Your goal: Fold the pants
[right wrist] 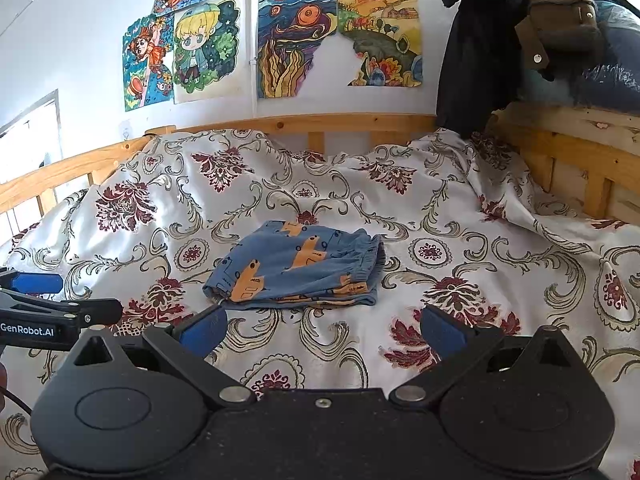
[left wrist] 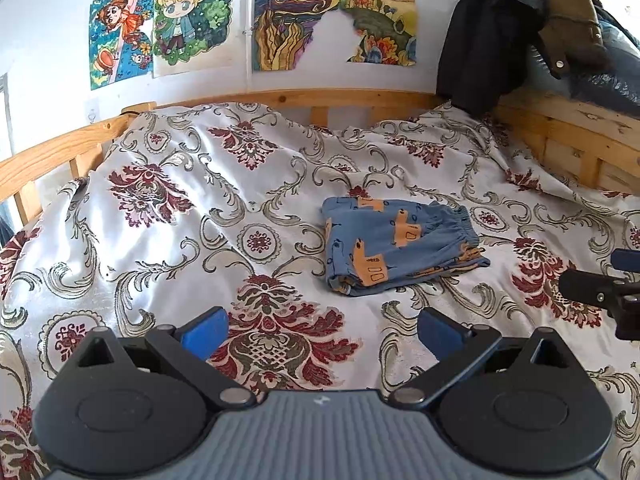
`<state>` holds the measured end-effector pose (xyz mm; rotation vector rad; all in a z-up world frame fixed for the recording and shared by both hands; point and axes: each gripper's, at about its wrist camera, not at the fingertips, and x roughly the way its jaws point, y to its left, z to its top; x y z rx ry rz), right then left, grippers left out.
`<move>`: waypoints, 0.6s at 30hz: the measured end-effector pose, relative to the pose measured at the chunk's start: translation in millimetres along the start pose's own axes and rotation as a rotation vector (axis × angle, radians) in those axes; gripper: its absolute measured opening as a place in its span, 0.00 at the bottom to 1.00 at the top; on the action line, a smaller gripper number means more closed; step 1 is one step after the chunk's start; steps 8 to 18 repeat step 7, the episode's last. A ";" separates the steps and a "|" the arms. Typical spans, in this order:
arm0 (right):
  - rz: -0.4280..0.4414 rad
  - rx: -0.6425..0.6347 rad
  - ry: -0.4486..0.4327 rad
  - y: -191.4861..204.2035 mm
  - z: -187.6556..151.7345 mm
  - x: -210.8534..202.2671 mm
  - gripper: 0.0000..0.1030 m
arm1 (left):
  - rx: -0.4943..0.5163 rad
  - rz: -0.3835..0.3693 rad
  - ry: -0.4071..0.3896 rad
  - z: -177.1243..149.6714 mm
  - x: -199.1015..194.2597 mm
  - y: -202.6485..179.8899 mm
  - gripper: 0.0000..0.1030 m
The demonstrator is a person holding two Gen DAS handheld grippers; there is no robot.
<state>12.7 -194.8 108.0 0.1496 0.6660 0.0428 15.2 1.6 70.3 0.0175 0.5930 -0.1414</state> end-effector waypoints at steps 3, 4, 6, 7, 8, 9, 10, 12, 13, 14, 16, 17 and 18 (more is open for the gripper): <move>0.000 -0.001 0.000 0.1 0.2 0.0 0.99 | -0.001 -0.008 -0.002 -0.1 -0.9 -0.3 1.00; 0.001 -0.002 0.001 0.4 -0.9 0.0 0.99 | -0.001 -0.009 -0.005 -0.4 -1.3 -0.4 1.00; 0.001 -0.002 0.002 0.6 -0.8 0.0 0.99 | 0.002 -0.008 -0.005 -0.5 -1.2 -0.9 1.00; 0.001 -0.002 0.002 0.8 -0.9 0.0 0.99 | 0.004 -0.008 -0.004 -0.2 -0.8 -1.1 1.00; 0.001 -0.002 0.002 0.8 -0.9 0.0 0.99 | 0.004 -0.008 -0.004 -0.2 -0.8 -1.1 1.00; 0.001 -0.002 0.002 0.8 -0.9 0.0 0.99 | 0.004 -0.008 -0.004 -0.2 -0.8 -1.1 1.00; 0.001 -0.002 0.002 0.8 -0.9 0.0 0.99 | 0.004 -0.008 -0.004 -0.2 -0.8 -1.1 1.00; 0.001 -0.002 0.002 0.8 -0.9 0.0 0.99 | 0.004 -0.008 -0.004 -0.2 -0.8 -1.1 1.00; 0.001 -0.002 0.002 0.8 -0.9 0.0 0.99 | 0.004 -0.008 -0.004 -0.2 -0.8 -1.1 1.00; 0.001 -0.002 0.002 0.8 -0.9 0.0 0.99 | 0.004 -0.008 -0.004 -0.2 -0.8 -1.1 1.00; 0.001 -0.002 0.002 0.8 -0.9 0.0 0.99 | 0.004 -0.008 -0.004 -0.2 -0.8 -1.1 1.00; 0.001 -0.002 0.002 0.8 -0.9 0.0 0.99 | 0.004 -0.008 -0.004 -0.2 -0.8 -1.1 1.00; 0.001 -0.002 0.002 0.8 -0.9 0.0 0.99 | 0.004 -0.008 -0.004 -0.2 -0.8 -1.1 1.00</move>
